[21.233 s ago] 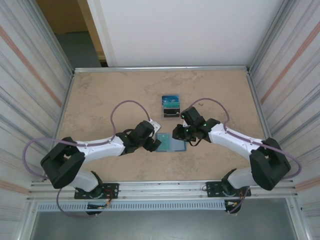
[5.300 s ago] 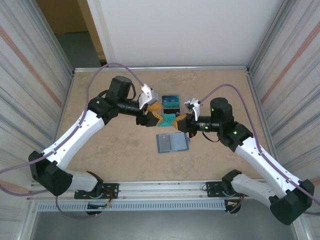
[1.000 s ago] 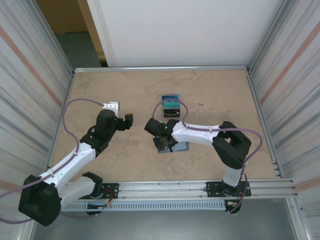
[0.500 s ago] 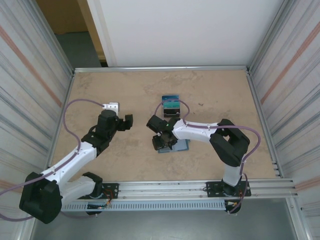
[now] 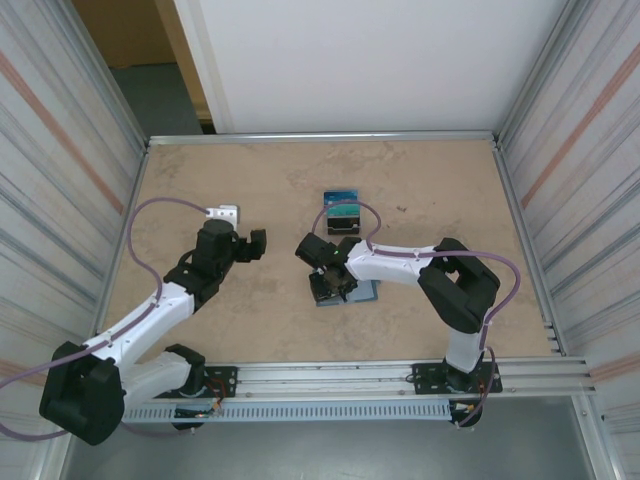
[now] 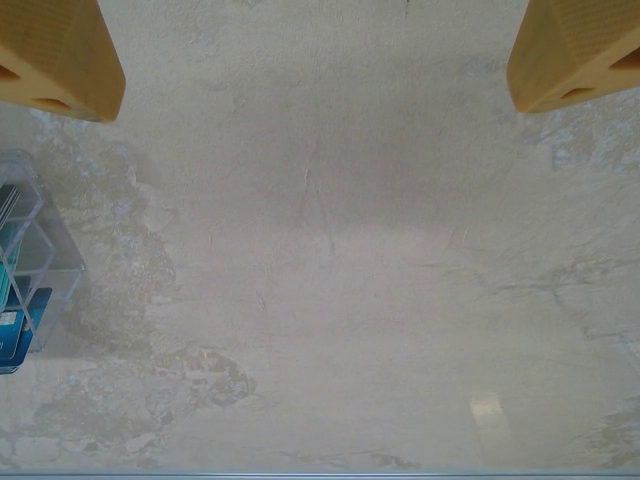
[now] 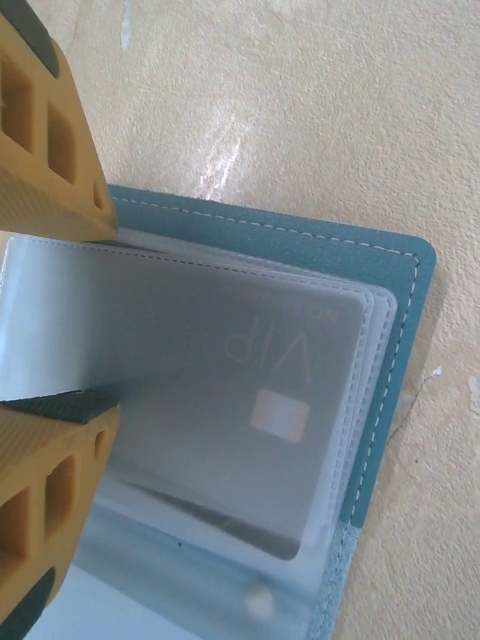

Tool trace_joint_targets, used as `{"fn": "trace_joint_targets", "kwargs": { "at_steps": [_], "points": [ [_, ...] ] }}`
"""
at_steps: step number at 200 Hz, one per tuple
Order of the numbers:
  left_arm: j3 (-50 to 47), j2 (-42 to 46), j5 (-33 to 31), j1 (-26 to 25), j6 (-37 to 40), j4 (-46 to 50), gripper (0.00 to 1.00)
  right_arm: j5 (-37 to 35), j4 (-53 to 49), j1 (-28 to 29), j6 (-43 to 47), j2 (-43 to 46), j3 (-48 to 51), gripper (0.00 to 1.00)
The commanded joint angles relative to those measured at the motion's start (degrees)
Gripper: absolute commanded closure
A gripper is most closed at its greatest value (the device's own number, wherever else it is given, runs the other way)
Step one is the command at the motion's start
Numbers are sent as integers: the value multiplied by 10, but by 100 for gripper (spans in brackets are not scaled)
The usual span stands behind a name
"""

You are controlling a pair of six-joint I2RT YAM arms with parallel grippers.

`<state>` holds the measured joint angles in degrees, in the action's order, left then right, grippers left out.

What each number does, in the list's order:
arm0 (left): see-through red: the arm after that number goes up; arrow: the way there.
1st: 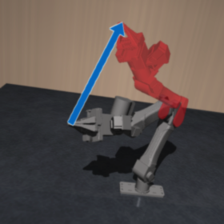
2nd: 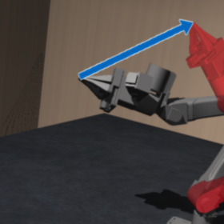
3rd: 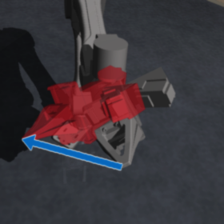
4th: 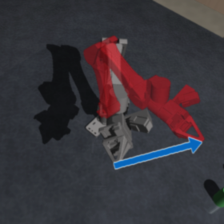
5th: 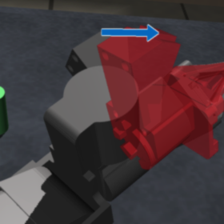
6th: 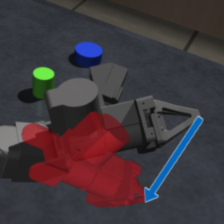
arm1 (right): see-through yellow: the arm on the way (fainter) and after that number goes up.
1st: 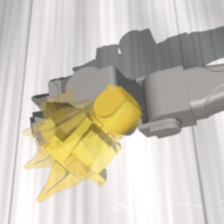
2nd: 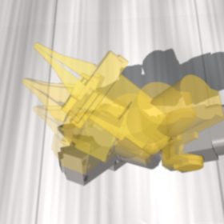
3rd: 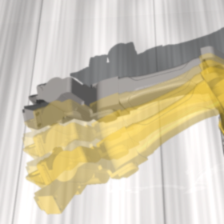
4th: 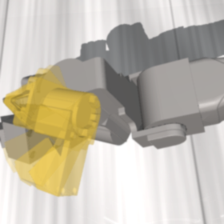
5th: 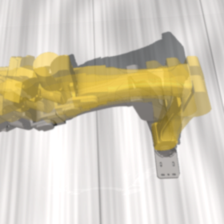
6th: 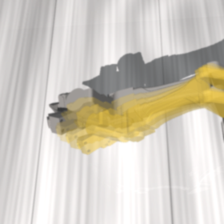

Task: Take the credit cards out of the card holder

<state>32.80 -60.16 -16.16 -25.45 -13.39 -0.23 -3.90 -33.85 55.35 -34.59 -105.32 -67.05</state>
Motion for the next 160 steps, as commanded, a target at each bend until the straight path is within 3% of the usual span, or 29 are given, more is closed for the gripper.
{"fn": "trace_joint_targets", "kwargs": {
  "at_steps": [1, 86, 160],
  "points": [
    [15, 3, -5, 3, -1, 7, 1, -11, -10, -4, -17, -20, 15, 62],
    [18, 26, 7, -2, 6, 9, 1, -6, 1, -4, -18, 18, 15, 85],
    [46, 3, -63, -86, 56, 0, 1, -44, -17, -29, -43, 76, 36, 81]
  ]
}}
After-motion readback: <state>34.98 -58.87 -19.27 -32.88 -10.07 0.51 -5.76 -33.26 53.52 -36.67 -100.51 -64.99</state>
